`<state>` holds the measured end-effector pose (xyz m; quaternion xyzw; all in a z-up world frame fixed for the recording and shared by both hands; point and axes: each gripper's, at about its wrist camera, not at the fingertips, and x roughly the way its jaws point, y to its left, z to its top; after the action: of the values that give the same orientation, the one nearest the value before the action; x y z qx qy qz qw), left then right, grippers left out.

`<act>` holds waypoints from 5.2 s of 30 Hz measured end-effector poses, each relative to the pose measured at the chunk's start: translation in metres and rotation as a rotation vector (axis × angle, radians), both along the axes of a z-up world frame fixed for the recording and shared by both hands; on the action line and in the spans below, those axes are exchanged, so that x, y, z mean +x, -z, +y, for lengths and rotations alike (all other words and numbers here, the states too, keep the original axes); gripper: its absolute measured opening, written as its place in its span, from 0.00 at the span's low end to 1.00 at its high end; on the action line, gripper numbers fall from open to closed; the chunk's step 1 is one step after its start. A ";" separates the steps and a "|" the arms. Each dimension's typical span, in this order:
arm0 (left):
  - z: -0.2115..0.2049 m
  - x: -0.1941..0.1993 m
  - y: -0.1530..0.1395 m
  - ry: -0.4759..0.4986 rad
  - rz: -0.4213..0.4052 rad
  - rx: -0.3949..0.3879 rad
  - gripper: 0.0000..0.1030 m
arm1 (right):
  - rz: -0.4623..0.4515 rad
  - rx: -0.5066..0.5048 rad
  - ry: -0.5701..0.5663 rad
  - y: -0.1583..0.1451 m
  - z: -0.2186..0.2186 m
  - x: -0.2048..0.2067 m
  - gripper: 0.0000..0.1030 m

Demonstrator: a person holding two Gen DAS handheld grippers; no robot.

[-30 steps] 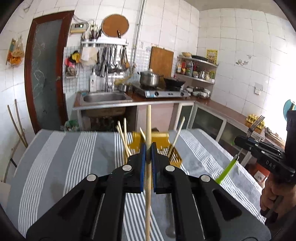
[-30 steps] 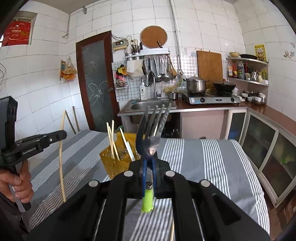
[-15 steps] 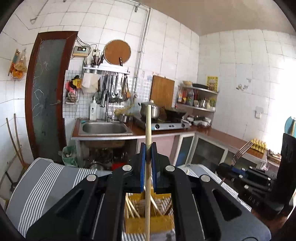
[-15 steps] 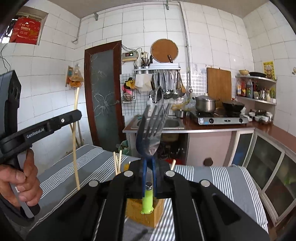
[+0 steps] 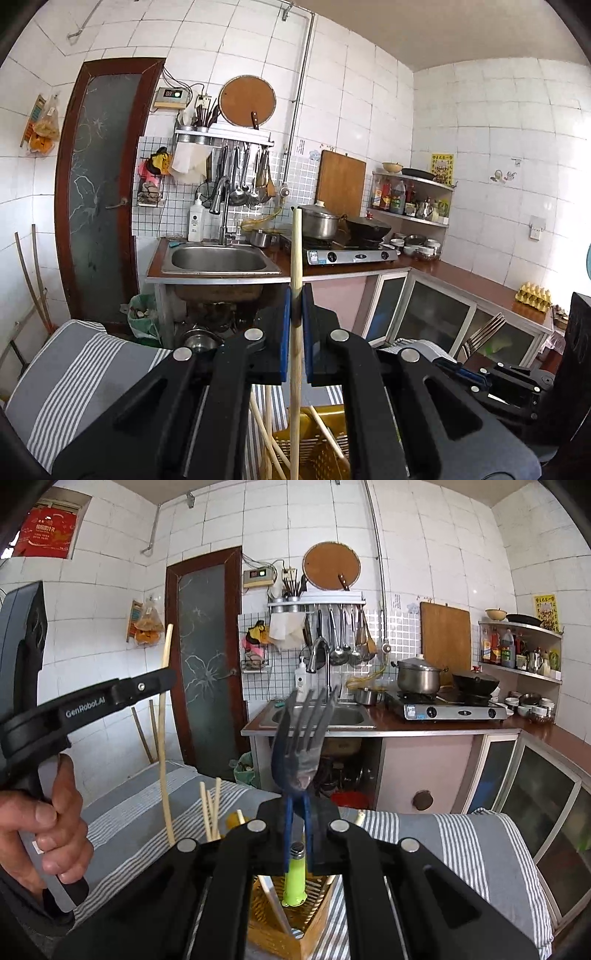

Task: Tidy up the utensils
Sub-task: 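Lower the fork and chopstick into the yellow holder and open both tools, then move both open tools back toward the dark spoon and last chopstick, then grasp the dark spoon with the left tool while the right tool grasps the chopstick, then lift the spoon and chopstick and carry both over the yellow holder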

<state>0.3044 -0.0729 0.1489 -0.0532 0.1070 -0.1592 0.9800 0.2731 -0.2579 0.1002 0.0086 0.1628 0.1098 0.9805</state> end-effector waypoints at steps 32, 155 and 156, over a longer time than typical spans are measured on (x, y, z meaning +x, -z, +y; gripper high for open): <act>0.022 -0.054 0.079 -0.028 0.207 0.127 0.26 | -0.010 0.108 0.047 0.010 -0.039 0.001 0.38; 0.016 -0.105 -0.014 0.037 0.049 0.076 0.08 | -0.201 0.036 -0.031 -0.071 0.009 -0.120 0.05; 0.015 -0.102 -0.015 0.038 0.043 0.078 0.08 | -0.206 0.033 -0.037 -0.071 0.012 -0.114 0.05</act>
<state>0.2024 -0.0575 0.1640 -0.0165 0.1351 -0.1725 0.9756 0.1594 -0.2460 0.1709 0.0106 0.0596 0.1308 0.9896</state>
